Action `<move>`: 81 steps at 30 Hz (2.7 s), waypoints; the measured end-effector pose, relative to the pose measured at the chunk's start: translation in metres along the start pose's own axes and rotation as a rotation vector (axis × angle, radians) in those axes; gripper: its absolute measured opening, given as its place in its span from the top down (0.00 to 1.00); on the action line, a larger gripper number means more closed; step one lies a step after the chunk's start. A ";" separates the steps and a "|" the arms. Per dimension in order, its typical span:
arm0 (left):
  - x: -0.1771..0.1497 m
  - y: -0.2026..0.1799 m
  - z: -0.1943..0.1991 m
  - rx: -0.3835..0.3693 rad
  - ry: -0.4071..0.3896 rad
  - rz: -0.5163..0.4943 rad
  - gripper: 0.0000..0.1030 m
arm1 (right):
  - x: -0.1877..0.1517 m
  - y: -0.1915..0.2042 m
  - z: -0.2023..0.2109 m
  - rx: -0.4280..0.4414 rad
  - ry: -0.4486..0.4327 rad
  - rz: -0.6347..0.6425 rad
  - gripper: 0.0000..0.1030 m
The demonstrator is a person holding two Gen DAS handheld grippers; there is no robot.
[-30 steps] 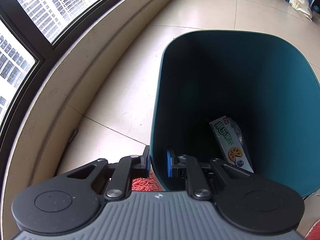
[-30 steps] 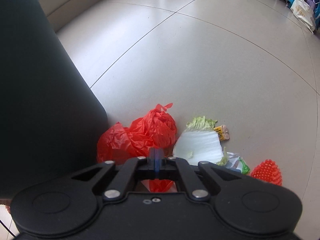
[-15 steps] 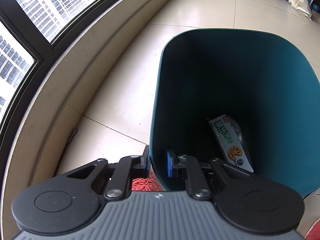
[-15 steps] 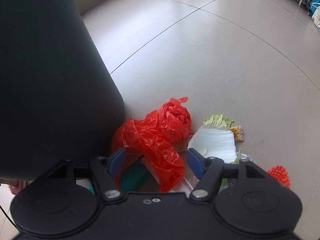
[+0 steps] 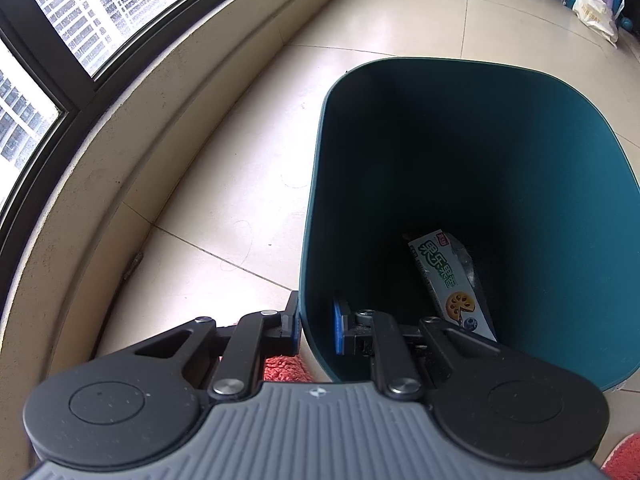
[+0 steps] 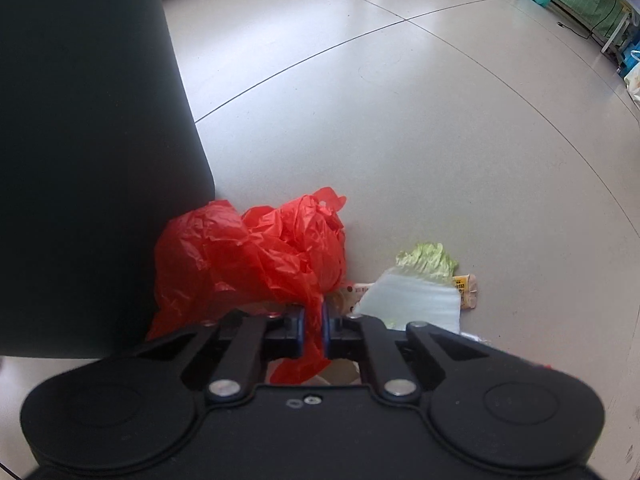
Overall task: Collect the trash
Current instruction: 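Grasp the red plastic bag with the right gripper, then lift the red bag over the teal bin and release it inside, then grasp the white crumpled cloth from the pile with the right gripper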
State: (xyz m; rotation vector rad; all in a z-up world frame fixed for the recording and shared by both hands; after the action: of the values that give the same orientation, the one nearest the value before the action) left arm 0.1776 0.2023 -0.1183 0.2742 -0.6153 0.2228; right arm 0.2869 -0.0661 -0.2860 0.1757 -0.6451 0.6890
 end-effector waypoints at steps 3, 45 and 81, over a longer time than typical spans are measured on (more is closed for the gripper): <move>-0.001 -0.001 -0.001 0.005 0.002 0.000 0.86 | 0.017 -0.002 0.031 0.013 -0.044 -0.031 0.94; -0.003 -0.004 -0.001 0.011 -0.005 0.001 0.86 | 0.126 0.156 0.111 0.095 0.008 0.126 0.86; -0.001 -0.008 -0.004 0.046 0.017 0.019 0.86 | 0.044 -0.038 0.202 0.018 -0.077 -0.213 0.50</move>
State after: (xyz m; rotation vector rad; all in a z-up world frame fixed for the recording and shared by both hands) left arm 0.1810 0.1962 -0.1233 0.3105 -0.5969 0.2572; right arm 0.2372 -0.1433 -0.0964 0.2848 -0.6830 0.4847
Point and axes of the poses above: each gripper's, at about its wrist camera, not at the fingertips, and z roughly against the way its jaws point, y to its left, x to its top, the point moved 3 cm from there along -z, roughly the way its jaws point, and after that the axes turned 13 degrees about -y, right-handed, at the moved point
